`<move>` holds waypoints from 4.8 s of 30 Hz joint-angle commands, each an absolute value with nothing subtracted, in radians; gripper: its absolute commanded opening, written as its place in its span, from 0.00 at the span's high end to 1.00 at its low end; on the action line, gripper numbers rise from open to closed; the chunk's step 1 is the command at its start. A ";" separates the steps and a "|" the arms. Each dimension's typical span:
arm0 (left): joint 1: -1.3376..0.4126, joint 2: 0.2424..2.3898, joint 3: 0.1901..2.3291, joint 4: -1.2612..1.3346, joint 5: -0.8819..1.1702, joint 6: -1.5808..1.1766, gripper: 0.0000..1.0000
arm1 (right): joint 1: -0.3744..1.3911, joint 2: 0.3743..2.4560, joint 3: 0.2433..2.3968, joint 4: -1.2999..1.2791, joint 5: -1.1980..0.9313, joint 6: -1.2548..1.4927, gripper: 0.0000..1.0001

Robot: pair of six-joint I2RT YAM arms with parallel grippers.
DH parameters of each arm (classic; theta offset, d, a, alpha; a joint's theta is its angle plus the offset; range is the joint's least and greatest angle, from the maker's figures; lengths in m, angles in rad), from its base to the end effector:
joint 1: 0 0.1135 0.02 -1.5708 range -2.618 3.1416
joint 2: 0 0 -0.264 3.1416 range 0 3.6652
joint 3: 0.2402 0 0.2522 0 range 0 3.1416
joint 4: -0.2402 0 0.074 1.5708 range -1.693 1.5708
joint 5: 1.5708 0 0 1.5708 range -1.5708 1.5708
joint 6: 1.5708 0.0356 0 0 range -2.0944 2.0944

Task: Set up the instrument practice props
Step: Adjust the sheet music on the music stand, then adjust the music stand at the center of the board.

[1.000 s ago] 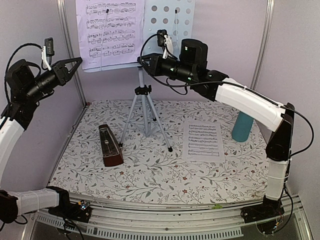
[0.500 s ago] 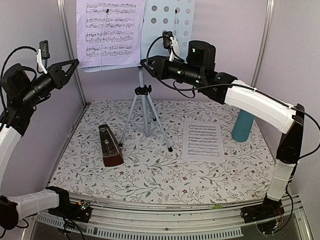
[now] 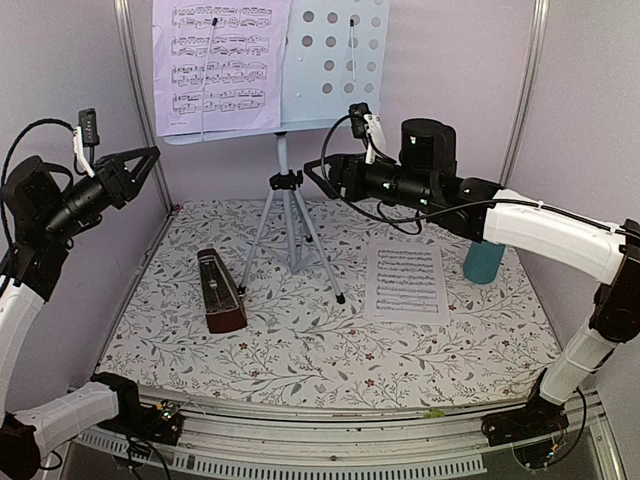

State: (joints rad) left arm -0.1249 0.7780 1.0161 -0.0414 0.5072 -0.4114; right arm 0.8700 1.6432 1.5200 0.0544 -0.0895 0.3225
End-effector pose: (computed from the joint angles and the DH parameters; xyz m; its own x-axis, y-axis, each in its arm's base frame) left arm 0.1555 -0.0370 0.4354 -0.0548 -0.3454 -0.9369 0.6106 0.7308 -0.3052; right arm 0.2547 0.3068 0.3987 -0.3015 0.1321 -0.9443 -0.7625 0.5612 0.3220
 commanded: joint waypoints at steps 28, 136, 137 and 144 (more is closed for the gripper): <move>-0.751 1.035 0.681 0.222 0.074 -0.462 0.50 | 0.691 1.440 0.904 0.065 -0.037 0.352 0.00; -0.792 1.203 0.626 0.303 0.048 -0.557 0.51 | 1.045 1.857 0.944 -0.029 0.294 0.472 0.99; -0.791 1.205 0.628 0.304 0.048 -0.557 0.51 | 1.046 1.856 0.944 -0.028 0.293 0.472 0.99; -0.790 1.219 0.641 0.305 0.054 -0.552 0.51 | 1.047 1.843 0.949 -0.031 0.293 0.464 0.83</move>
State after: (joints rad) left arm -0.8021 1.2095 0.6113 0.2775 0.0422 -0.5686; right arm 1.0409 1.8717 0.9737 0.0589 0.3058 0.4026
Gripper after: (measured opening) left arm 0.492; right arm 0.141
